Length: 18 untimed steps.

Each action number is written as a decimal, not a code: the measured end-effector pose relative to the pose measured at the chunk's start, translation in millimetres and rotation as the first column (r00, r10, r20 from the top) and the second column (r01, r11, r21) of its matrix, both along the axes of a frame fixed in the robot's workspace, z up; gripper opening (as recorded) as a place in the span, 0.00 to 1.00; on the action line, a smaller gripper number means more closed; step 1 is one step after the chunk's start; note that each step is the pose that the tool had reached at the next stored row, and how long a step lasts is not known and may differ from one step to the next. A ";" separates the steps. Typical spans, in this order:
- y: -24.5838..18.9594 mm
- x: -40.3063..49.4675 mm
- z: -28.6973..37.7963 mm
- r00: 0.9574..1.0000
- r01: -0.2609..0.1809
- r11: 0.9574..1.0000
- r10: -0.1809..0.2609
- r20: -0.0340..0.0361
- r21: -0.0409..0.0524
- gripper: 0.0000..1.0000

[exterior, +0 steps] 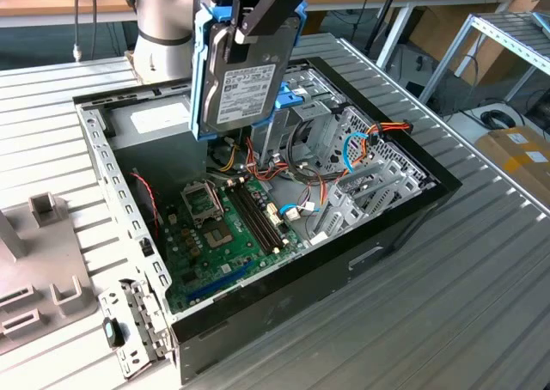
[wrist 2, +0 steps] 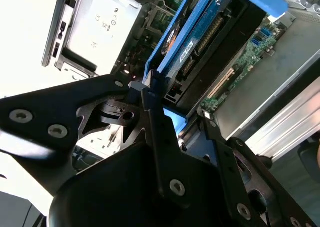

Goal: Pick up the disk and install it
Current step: 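Pick up the disk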

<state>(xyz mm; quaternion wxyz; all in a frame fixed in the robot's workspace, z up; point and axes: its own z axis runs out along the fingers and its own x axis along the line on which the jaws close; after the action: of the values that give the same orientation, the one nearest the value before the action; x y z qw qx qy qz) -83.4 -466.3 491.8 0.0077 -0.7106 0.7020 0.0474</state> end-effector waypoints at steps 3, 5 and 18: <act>-2.4 0.9 -0.4 1.000 0.000 1.000 0.000 0.000 -0.002 0.37; -3.8 1.5 -0.8 1.000 0.000 1.000 0.000 0.000 -0.002 0.37; -14.9 7.3 -3.1 1.000 0.000 1.000 0.000 0.000 -0.004 0.37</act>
<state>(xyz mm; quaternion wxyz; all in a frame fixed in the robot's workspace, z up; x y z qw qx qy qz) -76.1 -481.1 488.7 0.0062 -0.7106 0.7021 0.0459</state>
